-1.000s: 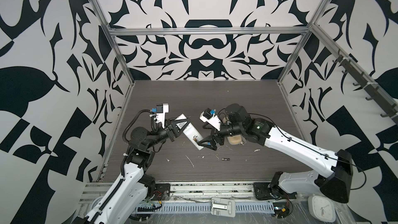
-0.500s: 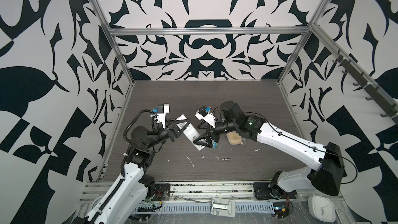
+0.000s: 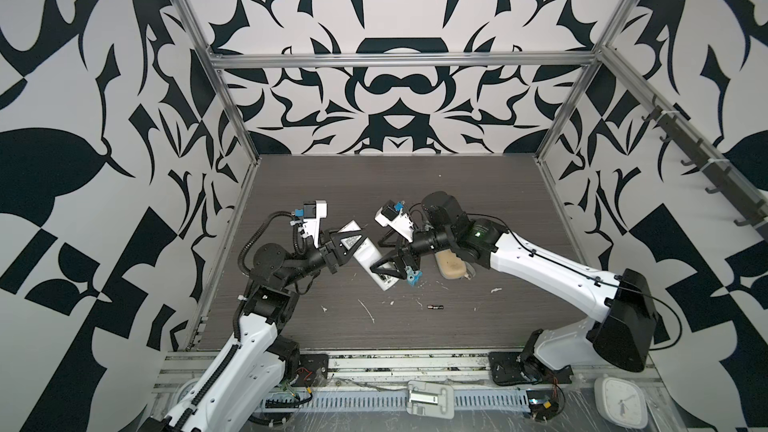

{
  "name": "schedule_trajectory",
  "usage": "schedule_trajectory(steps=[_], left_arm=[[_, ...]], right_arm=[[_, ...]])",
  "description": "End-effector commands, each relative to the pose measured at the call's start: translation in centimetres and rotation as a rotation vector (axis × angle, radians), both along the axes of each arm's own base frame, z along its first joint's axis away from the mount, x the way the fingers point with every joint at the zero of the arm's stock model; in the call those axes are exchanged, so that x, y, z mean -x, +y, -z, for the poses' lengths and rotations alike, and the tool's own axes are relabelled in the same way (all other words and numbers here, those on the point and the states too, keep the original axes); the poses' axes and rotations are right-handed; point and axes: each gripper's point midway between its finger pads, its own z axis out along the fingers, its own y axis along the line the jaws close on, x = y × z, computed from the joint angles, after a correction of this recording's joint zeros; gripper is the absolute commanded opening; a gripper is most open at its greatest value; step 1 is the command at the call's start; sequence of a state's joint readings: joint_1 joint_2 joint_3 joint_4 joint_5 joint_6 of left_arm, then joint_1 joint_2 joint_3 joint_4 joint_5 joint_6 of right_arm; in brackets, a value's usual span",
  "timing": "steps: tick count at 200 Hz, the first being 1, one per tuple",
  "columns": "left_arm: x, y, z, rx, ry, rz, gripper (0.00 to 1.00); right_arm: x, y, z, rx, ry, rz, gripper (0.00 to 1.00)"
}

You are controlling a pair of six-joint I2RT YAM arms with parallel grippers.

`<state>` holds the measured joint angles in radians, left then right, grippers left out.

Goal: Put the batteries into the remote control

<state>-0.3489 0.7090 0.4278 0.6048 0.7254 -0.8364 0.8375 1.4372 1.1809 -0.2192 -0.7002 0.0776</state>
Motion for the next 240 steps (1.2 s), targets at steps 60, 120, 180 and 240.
schedule_trajectory(steps=[60,120,180,240], left_arm=[[0.6,0.1,-2.2,0.022,-0.07,0.007,0.0],[0.5,0.1,-2.3,0.026,-0.069,0.006,0.0],[0.5,0.1,-2.4,0.028,-0.071,0.004,0.0],[0.5,0.1,-2.6,0.03,-0.073,0.003,0.0]], right_arm=[[0.2,0.1,-1.2,-0.06,-0.025,-0.033,0.8],[0.3,0.1,-0.4,-0.053,-0.014,-0.041,0.76],[0.4,0.2,0.1,-0.056,-0.008,-0.046,0.66],[0.5,0.3,0.8,-0.053,0.008,-0.06,0.48]])
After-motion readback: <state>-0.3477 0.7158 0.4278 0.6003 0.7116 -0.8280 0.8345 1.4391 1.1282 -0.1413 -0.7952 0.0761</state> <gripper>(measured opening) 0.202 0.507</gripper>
